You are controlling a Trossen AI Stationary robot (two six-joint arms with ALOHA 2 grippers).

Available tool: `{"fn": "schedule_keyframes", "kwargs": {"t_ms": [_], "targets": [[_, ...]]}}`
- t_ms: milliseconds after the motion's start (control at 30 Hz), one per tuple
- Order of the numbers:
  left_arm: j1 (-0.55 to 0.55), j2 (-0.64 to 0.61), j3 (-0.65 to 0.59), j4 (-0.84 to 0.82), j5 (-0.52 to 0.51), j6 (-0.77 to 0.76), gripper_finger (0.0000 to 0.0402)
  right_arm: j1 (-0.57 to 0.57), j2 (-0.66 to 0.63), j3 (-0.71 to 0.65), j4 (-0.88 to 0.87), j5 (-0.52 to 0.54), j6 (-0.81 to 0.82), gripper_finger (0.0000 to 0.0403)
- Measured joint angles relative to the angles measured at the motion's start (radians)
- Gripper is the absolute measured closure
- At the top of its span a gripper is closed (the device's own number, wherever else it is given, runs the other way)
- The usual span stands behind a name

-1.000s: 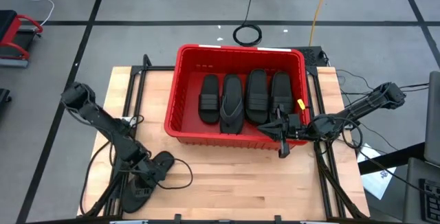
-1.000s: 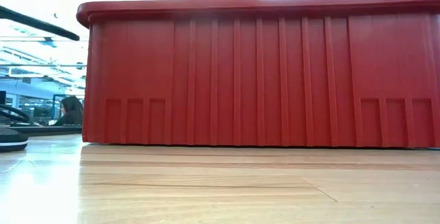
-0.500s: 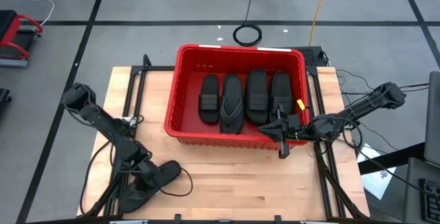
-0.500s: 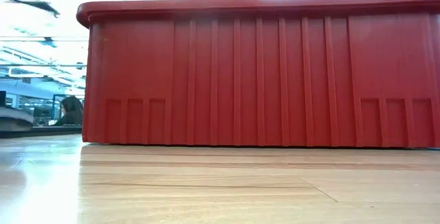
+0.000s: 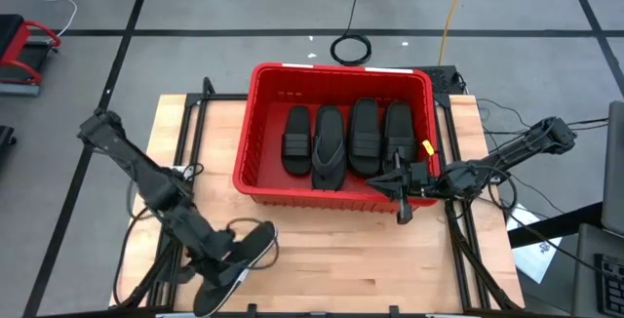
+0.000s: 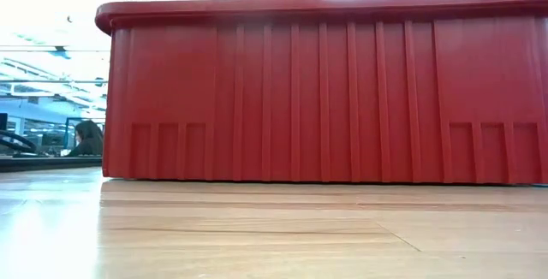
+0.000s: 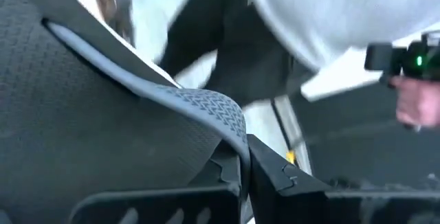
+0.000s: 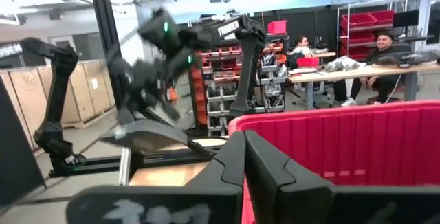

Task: Pick and place slides into bin
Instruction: Put the black slipper into the red organizer bin

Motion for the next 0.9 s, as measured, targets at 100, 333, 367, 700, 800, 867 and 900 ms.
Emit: {"fn": "schedule_keyframes", "kwargs": {"t_ms": [100,333,367,700,800,867,900], "targets": [[0.031,-0.023,0.113,-0.075,-0.092,0.007,0.0401,0.000,-0.038,0.000,-0.039,0.000,-0.046,0.0403],[0.252,0.008,0.426,-0.381,-0.215,0.124,0.0401,-0.014,-0.127,0.000,-0.112,0.001,-0.100,0.0403],[0.291,0.016,0.466,-0.405,-0.217,0.152,0.0401,-0.019,-0.136,0.000,-0.117,0.001,-0.094,0.0403],[0.685,0.207,0.900,-0.599,-0.066,0.525,0.0401,-0.044,-0.166,0.000,-0.168,0.001,0.026,0.0403],[0.823,0.298,1.024,-0.807,-0.058,0.691,0.0401,-0.051,-0.164,0.000,-0.179,0.000,0.077,0.0403],[0.910,0.362,1.077,-0.899,-0.069,0.777,0.0401,-0.055,-0.164,0.000,-0.184,0.001,0.119,0.0403],[0.947,0.393,1.092,-0.926,-0.071,0.803,0.0401,-0.058,-0.164,0.000,-0.184,0.002,0.140,0.0403]]}}
